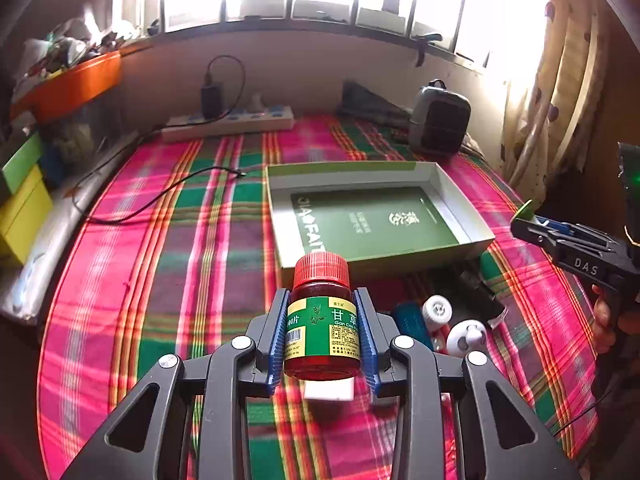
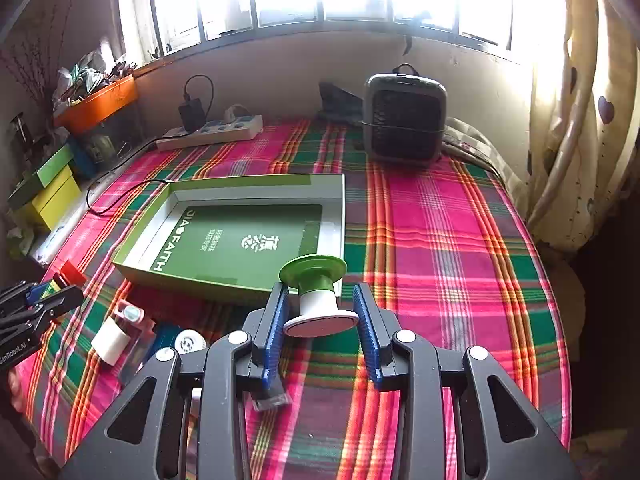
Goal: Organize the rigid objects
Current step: 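Carry the bottle and spool over the green tray with both tools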
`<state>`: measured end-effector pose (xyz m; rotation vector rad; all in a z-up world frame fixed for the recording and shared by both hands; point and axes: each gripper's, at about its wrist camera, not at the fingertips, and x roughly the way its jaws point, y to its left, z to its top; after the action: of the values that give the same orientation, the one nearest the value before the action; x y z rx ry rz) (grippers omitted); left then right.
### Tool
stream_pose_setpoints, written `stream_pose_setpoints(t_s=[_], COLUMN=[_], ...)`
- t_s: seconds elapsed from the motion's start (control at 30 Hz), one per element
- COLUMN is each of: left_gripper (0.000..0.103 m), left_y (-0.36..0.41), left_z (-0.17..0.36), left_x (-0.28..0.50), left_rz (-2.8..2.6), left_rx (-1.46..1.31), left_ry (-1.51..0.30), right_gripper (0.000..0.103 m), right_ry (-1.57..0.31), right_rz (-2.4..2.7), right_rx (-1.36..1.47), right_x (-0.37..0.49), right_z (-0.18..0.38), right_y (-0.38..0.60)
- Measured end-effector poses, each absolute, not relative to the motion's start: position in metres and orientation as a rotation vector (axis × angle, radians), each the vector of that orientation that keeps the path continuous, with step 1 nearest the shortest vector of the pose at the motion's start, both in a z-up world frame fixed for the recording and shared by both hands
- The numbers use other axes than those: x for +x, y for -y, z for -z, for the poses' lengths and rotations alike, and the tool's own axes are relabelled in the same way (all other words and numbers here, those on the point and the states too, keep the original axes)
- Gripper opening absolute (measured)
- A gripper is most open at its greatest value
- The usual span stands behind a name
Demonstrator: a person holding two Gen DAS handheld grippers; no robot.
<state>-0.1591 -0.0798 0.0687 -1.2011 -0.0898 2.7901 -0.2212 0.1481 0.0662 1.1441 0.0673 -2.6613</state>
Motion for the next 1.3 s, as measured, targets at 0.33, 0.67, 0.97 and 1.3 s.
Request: stream_pose_setpoints(t_s=[0.33,0.67,0.97,1.3], left_gripper=[0.031,0.031,0.031,0.031], left_y=[0.074,0.064,0.058,0.055], left_z=[-0.067,-0.053,-0.039,-0.024], left_x=[-0.201,-0.238,-0.263,-0.276], left_rz=[-2.760,-2.730,-2.716,-2.710], left_rx=[-1.221,-1.253,-1.286,-1.338], left_ry=[0.094,0.062,0.051,0.034], right_gripper=[0.035,0.035,0.035,0.035], right_ry=[-0.076,-0.114,-0.166,-0.205], right_rz=[2.615,2.581,2.572,2.572], right_rx=[1.182,1.222,1.261,1.266], right_x=[-0.256,-0.288,-0.309,-0.317], right_z=[-0.056,-0.041,-0.023,-0.010], right_y=[-0.131,-0.114,-0.106,-0.103])
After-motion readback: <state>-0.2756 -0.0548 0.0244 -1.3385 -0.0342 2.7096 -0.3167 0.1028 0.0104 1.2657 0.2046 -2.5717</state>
